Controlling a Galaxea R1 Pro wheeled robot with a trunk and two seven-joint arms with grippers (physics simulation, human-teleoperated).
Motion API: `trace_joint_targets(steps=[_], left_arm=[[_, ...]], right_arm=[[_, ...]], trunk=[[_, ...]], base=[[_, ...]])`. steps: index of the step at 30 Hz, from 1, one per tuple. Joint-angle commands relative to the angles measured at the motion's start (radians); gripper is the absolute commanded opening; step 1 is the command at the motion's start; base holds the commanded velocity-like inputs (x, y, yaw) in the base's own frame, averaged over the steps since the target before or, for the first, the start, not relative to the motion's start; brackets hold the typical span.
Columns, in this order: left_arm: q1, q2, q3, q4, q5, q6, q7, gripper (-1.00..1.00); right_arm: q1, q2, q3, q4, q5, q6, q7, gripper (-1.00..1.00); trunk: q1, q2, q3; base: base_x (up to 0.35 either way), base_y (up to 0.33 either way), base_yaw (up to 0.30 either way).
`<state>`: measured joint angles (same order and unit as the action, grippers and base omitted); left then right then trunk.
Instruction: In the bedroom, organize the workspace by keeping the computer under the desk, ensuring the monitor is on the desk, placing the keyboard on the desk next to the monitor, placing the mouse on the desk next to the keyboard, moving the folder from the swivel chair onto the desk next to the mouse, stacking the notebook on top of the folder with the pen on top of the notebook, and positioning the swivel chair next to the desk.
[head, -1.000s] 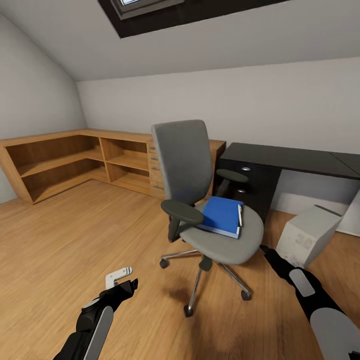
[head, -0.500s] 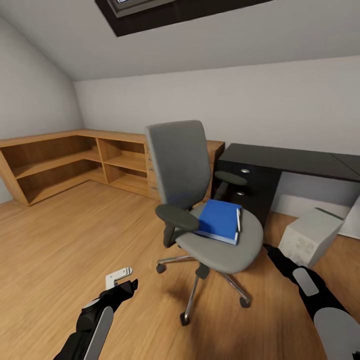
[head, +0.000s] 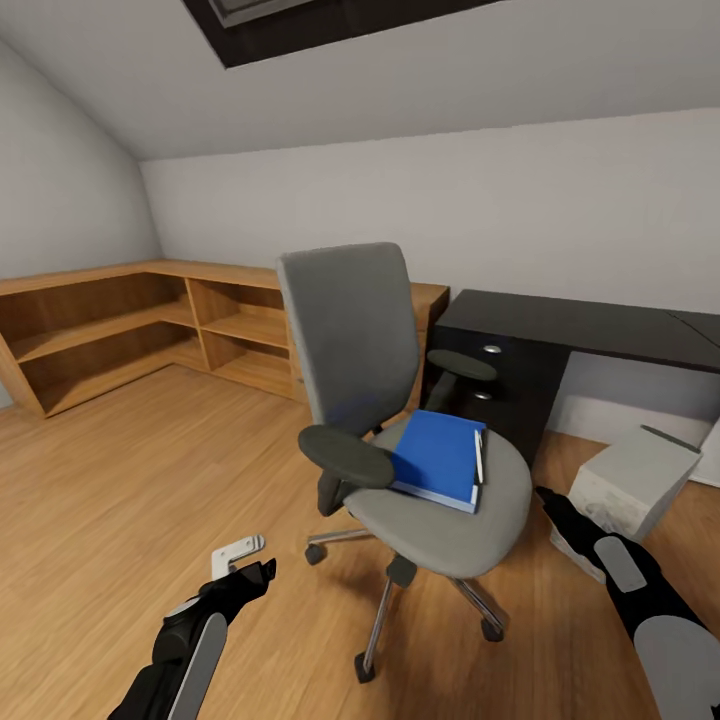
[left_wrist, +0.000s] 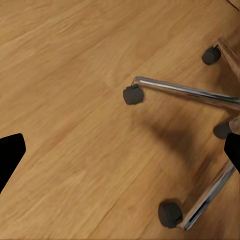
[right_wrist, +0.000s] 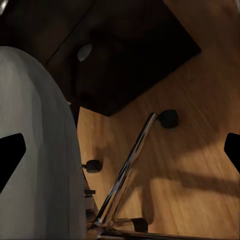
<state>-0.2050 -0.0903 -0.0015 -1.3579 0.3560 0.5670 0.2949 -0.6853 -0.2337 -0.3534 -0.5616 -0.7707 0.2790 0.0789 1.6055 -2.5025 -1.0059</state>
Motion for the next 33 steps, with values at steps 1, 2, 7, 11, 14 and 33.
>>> trace_joint_targets(steps=[1, 2, 7, 11, 14, 33], left_arm=[[-0.001, 0.000, 0.000, -0.001, 0.010, 0.003, 0.008, 1.00], [-0.001, 0.000, 0.000, -0.001, 0.010, 0.002, 0.008, 1.00], [-0.001, 0.000, 0.000, -0.001, 0.009, 0.002, 0.009, 1.00], [-0.001, 0.000, 0.000, -0.001, 0.010, 0.003, 0.009, 1.00], [-0.001, 0.000, 0.000, -0.001, 0.009, 0.003, 0.009, 1.00], [-0.001, -0.002, -0.002, -0.001, 0.012, 0.003, 0.008, 1.00]], right_arm=[[0.000, 0.001, -0.004, 0.000, -0.002, 0.006, 0.003, 1.00], [0.000, 0.001, -0.004, 0.001, -0.002, 0.006, 0.003, 1.00], [0.000, 0.002, -0.004, 0.001, -0.004, 0.006, 0.002, 1.00], [0.000, 0.002, -0.004, 0.000, -0.004, 0.006, 0.002, 1.00], [0.000, 0.002, -0.004, 0.000, -0.004, 0.006, 0.003, 1.00], [0.000, 0.004, -0.003, 0.001, -0.004, 0.003, 0.004, 1.00]], trunk=[[0.000, 0.000, -0.001], [0.000, 0.000, -0.001], [0.000, 0.000, -0.001], [0.000, 0.000, -0.001], [0.000, 0.000, -0.001], [0.000, 0.000, -0.001]], base=[[0.023, 0.000, 0.000], [0.015, 0.000, 0.025], [0.004, 0.000, 0.191], [0.000, 0.000, 0.261], [0.000, 0.000, 0.267], [0.000, 0.000, 0.268]])
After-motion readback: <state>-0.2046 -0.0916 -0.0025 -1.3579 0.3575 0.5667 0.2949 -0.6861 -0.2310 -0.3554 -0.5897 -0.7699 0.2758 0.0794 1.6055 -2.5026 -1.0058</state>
